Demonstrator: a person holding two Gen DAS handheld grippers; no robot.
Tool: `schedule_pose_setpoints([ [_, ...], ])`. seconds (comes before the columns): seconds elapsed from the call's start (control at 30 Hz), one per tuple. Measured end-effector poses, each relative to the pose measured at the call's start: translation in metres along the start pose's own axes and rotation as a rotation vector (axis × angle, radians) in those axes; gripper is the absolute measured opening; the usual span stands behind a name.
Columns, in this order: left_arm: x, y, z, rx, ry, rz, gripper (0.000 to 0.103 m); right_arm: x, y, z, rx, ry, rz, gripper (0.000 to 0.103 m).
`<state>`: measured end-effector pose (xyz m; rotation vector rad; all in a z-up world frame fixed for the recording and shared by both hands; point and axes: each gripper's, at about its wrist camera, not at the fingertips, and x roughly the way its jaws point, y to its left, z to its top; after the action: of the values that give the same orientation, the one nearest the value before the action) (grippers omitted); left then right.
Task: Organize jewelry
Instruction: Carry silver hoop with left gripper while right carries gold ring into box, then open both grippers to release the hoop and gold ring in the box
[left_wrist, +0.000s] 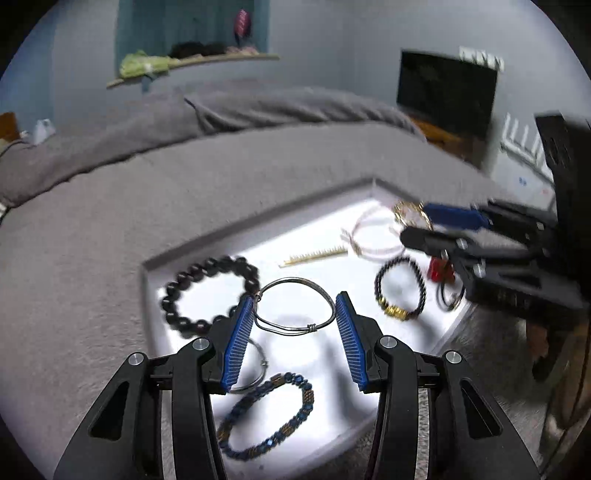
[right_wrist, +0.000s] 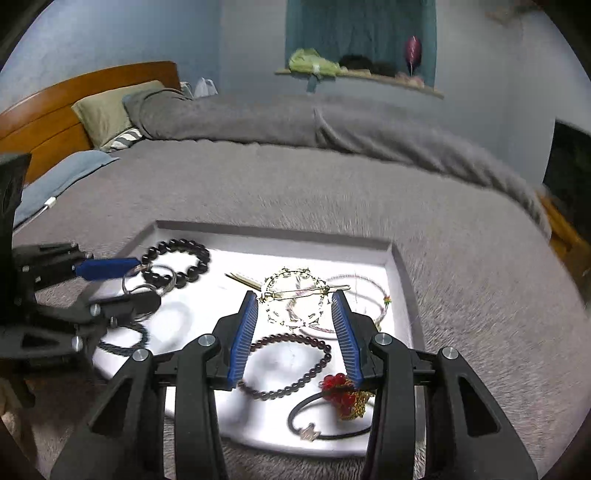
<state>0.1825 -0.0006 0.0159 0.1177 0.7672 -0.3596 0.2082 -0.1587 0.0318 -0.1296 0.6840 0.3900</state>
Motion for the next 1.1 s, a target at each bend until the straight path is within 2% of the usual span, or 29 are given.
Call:
schedule_pose_setpoints([
  [0.1, 0.018, -0.006, 0.002, 0.026, 0.062, -0.034, 0.048, 0.011, -0.015, 0.000, 0.042, 0.028, 0.015, 0.042],
  [0.33, 0.033, -0.015, -0.002, 0.074, 0.111, -0.046, 0.049, 0.023, -0.010, 0.003, 0.025, 0.052, 0.045, 0.042],
  [0.37, 0.032, -0.015, -0.002, 0.070, 0.111, -0.049, 0.051, 0.026, -0.009, 0.006, 0.026, 0.058, 0.049, 0.042],
  [0.43, 0.024, -0.013, -0.005, 0.077, 0.096, -0.029, 0.062, 0.030, -0.006, 0.007, 0.025, 0.074, 0.060, 0.042],
  [0.5, 0.013, -0.009, -0.008, 0.082, 0.082, -0.001, 0.065, 0.032, -0.004, 0.008, 0.027, 0.090, 0.072, 0.042],
  [0.7, -0.013, 0.021, -0.015, 0.015, 0.050, 0.038, 0.066, 0.039, 0.011, 0.010, 0.035, 0.109, 0.086, 0.042],
  [0.87, -0.012, 0.045, -0.021, -0.051, 0.059, 0.062, 0.066, 0.048, 0.027, 0.009, 0.010, 0.128, 0.074, 0.042],
  [1.1, -0.011, 0.048, -0.019, -0.058, 0.052, 0.053, 0.066, 0.058, 0.030, 0.007, 0.007, 0.152, 0.058, 0.043],
])
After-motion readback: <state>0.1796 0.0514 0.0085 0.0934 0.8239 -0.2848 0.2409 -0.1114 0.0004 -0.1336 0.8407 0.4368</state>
